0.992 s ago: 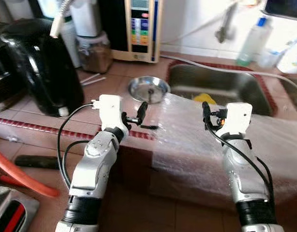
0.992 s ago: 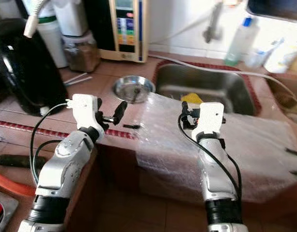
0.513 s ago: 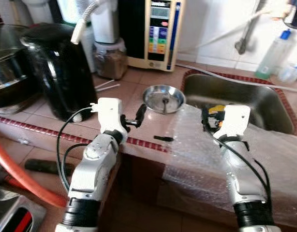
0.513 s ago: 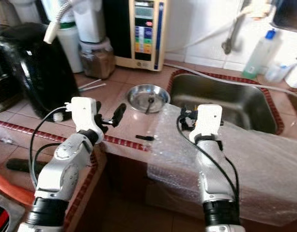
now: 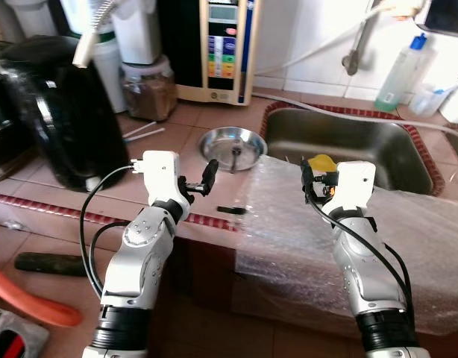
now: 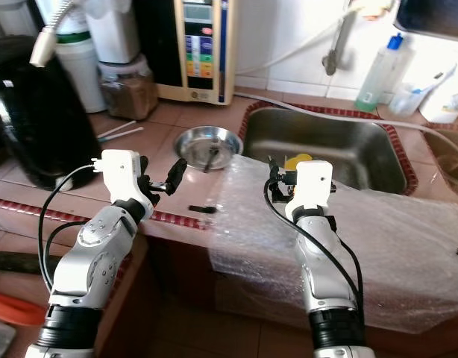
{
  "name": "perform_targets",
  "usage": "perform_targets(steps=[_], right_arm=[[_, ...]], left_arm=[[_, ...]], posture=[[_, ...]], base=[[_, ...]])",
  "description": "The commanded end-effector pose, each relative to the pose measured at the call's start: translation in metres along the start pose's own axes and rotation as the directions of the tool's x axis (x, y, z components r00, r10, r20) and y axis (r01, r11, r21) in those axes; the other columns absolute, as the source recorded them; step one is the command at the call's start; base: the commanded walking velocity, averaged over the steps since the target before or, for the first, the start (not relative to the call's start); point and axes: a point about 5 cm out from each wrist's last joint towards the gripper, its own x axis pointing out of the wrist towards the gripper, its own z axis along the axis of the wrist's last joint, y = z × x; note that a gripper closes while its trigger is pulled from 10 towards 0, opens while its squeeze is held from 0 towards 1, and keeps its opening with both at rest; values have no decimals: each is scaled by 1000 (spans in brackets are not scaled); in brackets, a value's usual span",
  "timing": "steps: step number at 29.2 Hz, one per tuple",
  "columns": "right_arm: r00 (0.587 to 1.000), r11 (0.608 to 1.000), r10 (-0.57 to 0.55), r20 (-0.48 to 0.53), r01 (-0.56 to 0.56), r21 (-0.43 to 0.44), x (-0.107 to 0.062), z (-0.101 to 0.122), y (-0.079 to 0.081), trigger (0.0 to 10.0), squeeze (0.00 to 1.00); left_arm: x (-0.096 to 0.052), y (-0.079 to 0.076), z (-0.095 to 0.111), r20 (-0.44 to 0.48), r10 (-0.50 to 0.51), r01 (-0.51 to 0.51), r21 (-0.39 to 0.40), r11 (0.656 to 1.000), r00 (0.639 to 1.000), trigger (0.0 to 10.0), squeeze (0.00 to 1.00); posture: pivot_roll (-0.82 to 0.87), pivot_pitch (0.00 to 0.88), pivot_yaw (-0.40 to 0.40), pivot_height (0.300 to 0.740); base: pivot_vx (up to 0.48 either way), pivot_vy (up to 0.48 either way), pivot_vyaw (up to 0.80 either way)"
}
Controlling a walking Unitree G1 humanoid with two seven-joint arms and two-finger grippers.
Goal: Kitchen organization
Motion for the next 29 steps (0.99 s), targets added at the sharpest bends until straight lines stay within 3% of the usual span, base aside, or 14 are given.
perform_targets(steps=[1,5,20,29], right_arm=[[1000,1000,14,4,-14,6,1,2,4,10000,0],[1000,1000,15,4,-15,4,1,2,4,10000,0],[996,998,63,59,-65,27,-3,13,13,10000,0],[994,996,90,60,-91,20,-4,14,19,10000,0]], left_arm=[[-2,6,2,4,13,-13,11,1000,1000,10000,0],[-2,7,1,1,19,-19,16,1000,1000,10000,0],[-9,14,2,64,117,-123,99,987,991,10000,0],[-14,11,2,80,76,-82,80,993,994,10000,0]], posture=[[53,0,-8,740],[54,0,-10,740],[55,0,-20,740],[60,0,-28,740]], base=[[0,-424,0],[0,-401,0],[0,0,0],[0,0,0]])
